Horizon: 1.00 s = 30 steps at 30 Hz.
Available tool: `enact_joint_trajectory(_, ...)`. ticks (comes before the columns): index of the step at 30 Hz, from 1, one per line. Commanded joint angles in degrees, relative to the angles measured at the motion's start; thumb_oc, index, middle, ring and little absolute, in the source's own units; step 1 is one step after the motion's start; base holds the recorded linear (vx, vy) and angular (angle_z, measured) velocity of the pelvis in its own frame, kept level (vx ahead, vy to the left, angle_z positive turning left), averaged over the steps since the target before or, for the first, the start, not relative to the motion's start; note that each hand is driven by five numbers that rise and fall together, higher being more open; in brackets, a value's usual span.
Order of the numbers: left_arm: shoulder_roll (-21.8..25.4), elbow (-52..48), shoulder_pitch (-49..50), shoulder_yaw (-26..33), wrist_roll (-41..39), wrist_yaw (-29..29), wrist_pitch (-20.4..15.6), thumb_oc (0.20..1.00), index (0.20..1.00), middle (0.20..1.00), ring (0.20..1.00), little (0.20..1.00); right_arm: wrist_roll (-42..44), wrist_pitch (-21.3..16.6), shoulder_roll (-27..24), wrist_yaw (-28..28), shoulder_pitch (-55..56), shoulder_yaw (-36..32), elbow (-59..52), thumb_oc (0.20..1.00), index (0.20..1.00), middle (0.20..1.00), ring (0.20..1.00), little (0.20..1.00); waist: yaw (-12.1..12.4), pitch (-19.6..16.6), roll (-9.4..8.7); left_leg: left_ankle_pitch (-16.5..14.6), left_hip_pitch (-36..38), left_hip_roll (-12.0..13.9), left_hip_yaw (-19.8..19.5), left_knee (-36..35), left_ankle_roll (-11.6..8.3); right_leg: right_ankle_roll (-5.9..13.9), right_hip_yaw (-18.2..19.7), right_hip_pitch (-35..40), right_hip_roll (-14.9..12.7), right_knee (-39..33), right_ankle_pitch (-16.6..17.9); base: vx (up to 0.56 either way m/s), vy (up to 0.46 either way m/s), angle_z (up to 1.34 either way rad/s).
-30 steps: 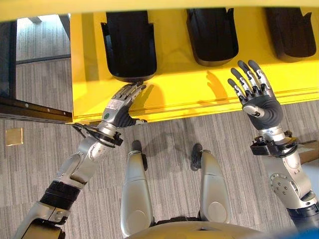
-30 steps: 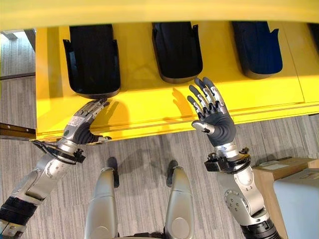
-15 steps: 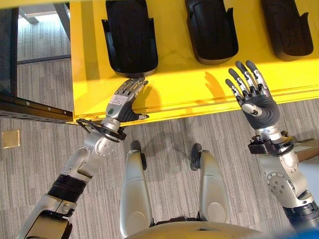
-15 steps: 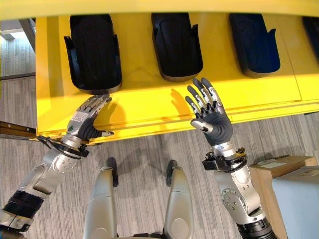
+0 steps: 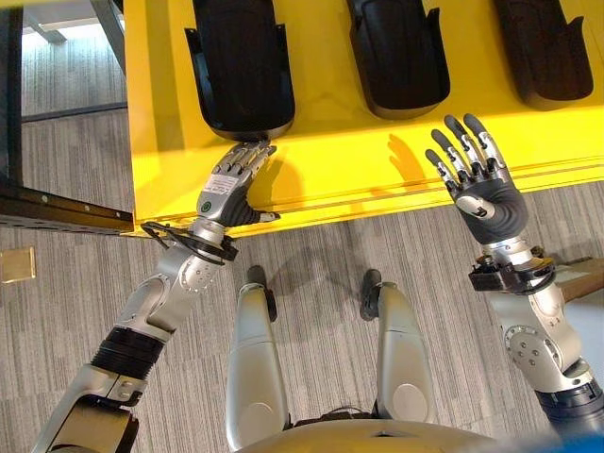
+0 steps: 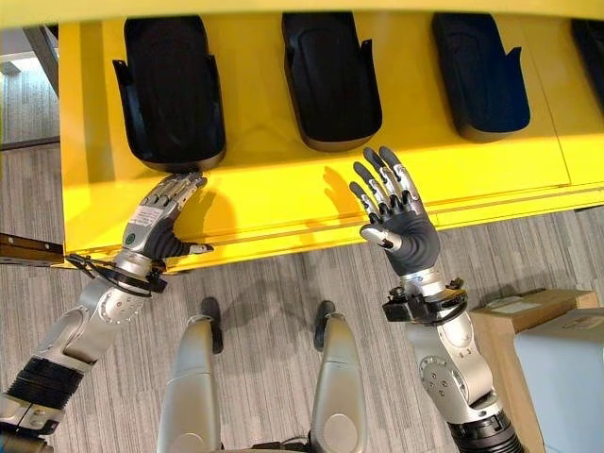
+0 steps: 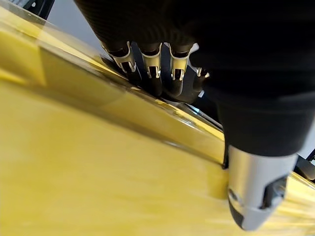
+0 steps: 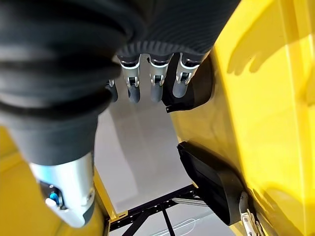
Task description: Move parts from the plastic box to the shelf.
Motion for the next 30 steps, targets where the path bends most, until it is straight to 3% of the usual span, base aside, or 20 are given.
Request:
enact_joint_trajectory(1, -0.3, 6.0, -1.7, 4.3, 0.0, 0.8, 5.6, 1.000, 1.000, 1.000, 1.000, 1.000, 0.9, -1.7, 0.4, 0.7, -1.3, -1.3, -2.9, 1.000, 1.000, 1.000, 1.000, 1.000, -1.0, -1.0, 0.51, -1.1, 0.1, 0.7, 0.1, -0.6, 1.56, -0.77, 0.8, 3.0, 1.6, -1.4, 0.6, 0.00, 0.000, 0.00)
enact_joint_trajectory(14, -0.7, 6.0, -4.1, 3.2, -1.1, 1.3, 5.6, 1.000, 1.000, 1.000, 1.000, 1.000, 1.0, -1.6, 0.3, 0.6, -2.0, -0.5, -2.6, 1.000, 1.000, 1.000, 1.000, 1.000, -1.1, -1.4, 0.46, -1.1, -0.2, 0.6, 0.1, -0.5, 1.68, -0.70, 0.8, 2.6, 1.5, -1.4, 0.7, 0.00, 0.000, 0.00)
enact_joint_trajectory(17, -1.1, 4.2, -3.1, 2.7, -2.6, 0.2, 4.5, 1.000, 1.000, 1.000, 1.000, 1.000, 0.9, -1.7, 0.5, 0.5, -2.1, -0.3, -2.4, 1.000, 1.000, 1.000, 1.000, 1.000, -1.0, -1.0, 0.51, 0.6, -0.8, 0.4, 0.3, -1.0, 2.11, -1.11, 0.5, 2.2, 1.4, -2.1, 2.3, -0.09, 0.010, 0.01)
enact_joint_trajectory(21, -0.8, -2.4, 3.4, 2.8, -9.7, -5.4, 0.6, 1.000, 1.000, 1.000, 1.000, 1.000, 0.7, -2.0, 1.0, 0.3, -1.8, -0.8, -2.6, 1.000, 1.000, 1.000, 1.000, 1.000, -0.4, -0.8, 0.76, 1.0, -0.7, 0.2, 0.2, -1.7, 2.32, -1.08, 0.3, 2.5, 1.4, -2.5, 2.7, 0.02, -0.004, 0.00)
enact_joint_trajectory(22, -0.7, -2.6, 3.6, 3.0, -9.8, -5.6, 0.7, 1.000, 1.000, 1.000, 1.000, 1.000, 0.7, -2.0, 1.0, 0.3, -1.8, -0.7, -2.6, 1.000, 1.000, 1.000, 1.000, 1.000, -0.4, -1.1, 0.74, -0.6, -0.1, 0.2, -0.1, -1.3, 1.96, -0.68, 0.6, 3.0, 1.6, -2.2, 1.4, 0.00, 0.000, 0.00)
enact_joint_trajectory(24, 0.1, -7.4, 9.2, 3.9, -15.8, -10.1, -1.4, 1.000, 1.000, 1.000, 1.000, 1.000, 0.2, -2.1, 1.3, 0.4, -1.2, -1.1, -2.7, 1.000, 1.000, 1.000, 1.000, 1.000, 0.1, -0.9, 0.89, 1.0, -0.4, 0.0, 0.1, -1.9, 2.44, -1.01, 0.3, 2.9, 1.4, -2.9, 2.9, -0.05, 0.005, 0.02)
enact_joint_trajectory(30, 2.5, -15.4, 17.7, 5.6, -30.2, -16.3, -3.1, 1.000, 1.000, 1.000, 1.000, 1.000, 0.5, -2.1, 1.2, 1.0, 0.3, -1.1, -2.3, 1.000, 1.000, 1.000, 1.000, 1.000, 0.7, -1.1, 1.44, 1.1, 0.9, -0.2, 0.1, -2.3, 2.55, -0.88, 0.0, 4.4, 1.3, -3.5, 3.0, 0.00, 0.001, 0.01)
